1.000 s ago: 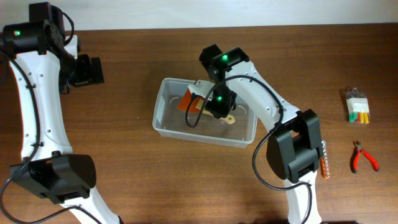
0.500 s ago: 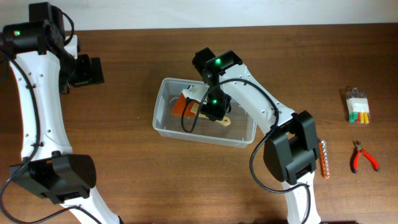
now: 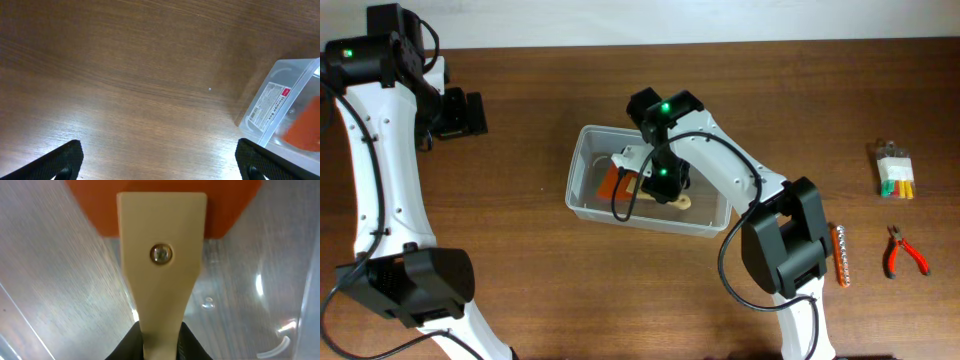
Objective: Pack container
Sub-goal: 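Lower the scraper into the container and open the right gripper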
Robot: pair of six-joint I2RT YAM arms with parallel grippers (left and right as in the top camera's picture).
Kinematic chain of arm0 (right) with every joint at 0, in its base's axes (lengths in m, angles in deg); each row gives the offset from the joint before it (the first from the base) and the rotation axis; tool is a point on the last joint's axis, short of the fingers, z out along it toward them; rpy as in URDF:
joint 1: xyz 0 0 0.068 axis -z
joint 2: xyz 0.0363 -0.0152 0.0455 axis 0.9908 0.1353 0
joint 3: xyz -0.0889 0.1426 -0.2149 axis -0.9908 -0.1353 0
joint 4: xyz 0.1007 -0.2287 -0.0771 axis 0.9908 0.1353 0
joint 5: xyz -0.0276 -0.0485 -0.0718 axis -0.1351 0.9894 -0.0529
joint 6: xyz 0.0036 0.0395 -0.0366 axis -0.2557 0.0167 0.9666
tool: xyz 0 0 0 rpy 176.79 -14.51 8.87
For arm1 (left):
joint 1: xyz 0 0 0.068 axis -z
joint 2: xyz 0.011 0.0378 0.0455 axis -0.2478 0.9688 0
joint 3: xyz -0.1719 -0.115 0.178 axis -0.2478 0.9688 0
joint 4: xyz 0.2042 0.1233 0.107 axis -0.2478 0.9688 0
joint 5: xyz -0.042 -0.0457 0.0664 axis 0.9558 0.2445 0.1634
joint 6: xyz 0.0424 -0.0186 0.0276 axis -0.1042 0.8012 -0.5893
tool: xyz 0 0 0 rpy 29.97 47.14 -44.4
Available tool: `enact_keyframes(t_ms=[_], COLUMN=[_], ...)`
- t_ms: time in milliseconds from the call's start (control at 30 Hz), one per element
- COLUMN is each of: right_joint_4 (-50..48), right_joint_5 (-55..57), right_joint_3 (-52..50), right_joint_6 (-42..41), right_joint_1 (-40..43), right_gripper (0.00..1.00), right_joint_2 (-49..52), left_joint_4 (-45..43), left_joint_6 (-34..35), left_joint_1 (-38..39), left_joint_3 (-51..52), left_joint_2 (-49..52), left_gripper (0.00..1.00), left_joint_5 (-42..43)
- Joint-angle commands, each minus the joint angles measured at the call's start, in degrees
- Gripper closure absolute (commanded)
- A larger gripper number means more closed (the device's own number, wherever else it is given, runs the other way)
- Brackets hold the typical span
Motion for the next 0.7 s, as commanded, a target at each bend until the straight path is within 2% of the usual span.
enact_keyframes(t_ms=[0, 67, 400, 567, 667], right_joint_4=[0.00, 0.11, 2.23, 7.91, 11.87], right_joint_5=[-0.31, -0.31, -0.46, -0.55, -0.52], right_joint_3=[-1.03, -1.18, 0.76, 10.36, 18.99], right_joint_6=[0.59, 0.57, -4.26, -8.76, -10.80], right_joint_1=[-0.31, -0.35, -0.48, -0.46, -0.33], right_gripper=[0.77, 0.72, 0.69, 0.38, 0.30], right_joint_2=[0.33, 0.33, 0.31, 0.28, 0.26], left_joint_4=[0.07, 0.07, 0.07, 0.07, 0.07], left_joint_6=[-0.70, -0.70, -0.70, -0.70, -0.70], left_joint_1=[-0.35, -0.35, -0.35, -0.35, -0.35], left_joint_3=[-0.55, -0.55, -0.55, -0.55, -0.55], left_joint_2=[-0.24, -0.24, -0.24, -0.24, -0.24], left_gripper=[0.01, 0.01, 0.01, 0.01, 0.01], left_joint_5=[-0.42, -0.42, -0.42, -0.42, -0.42])
